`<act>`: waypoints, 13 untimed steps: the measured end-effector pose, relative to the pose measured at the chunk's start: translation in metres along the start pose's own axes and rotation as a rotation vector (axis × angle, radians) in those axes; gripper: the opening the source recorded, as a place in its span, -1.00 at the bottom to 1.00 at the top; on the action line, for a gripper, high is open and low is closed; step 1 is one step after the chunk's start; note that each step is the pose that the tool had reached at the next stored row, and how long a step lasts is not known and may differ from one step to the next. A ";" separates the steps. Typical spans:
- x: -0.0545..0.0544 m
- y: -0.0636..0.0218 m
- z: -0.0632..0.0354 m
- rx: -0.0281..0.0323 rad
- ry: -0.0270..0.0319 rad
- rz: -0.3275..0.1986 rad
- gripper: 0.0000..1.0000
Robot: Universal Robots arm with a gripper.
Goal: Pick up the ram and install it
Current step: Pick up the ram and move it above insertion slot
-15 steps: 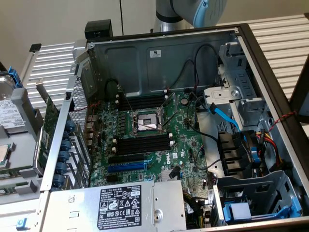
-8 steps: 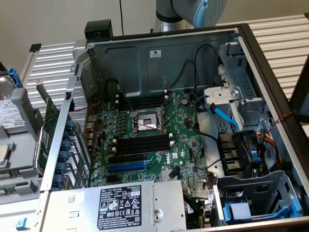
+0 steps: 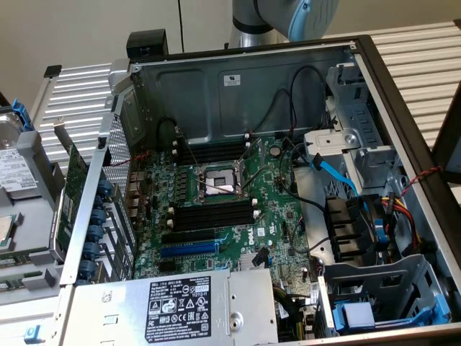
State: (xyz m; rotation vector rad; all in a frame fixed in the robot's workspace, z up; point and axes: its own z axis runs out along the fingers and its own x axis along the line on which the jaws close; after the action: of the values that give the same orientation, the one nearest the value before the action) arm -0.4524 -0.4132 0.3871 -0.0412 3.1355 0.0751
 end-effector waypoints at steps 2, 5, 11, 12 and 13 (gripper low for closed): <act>0.000 -0.0001 0.0003 -0.0002 0.0016 -0.035 -0.79; 0.000 0.0000 0.0005 -0.0005 0.0043 -0.090 -0.79; 0.000 -0.0001 0.0010 -0.0011 0.0095 -0.199 -0.79; 0.000 -0.0001 0.0010 -0.0012 0.0104 -0.218 -0.79; 0.000 -0.0001 0.0011 -0.0013 0.0112 -0.236 -0.79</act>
State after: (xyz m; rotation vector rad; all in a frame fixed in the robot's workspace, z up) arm -0.4524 -0.4132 0.3860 -0.4107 3.1143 0.0756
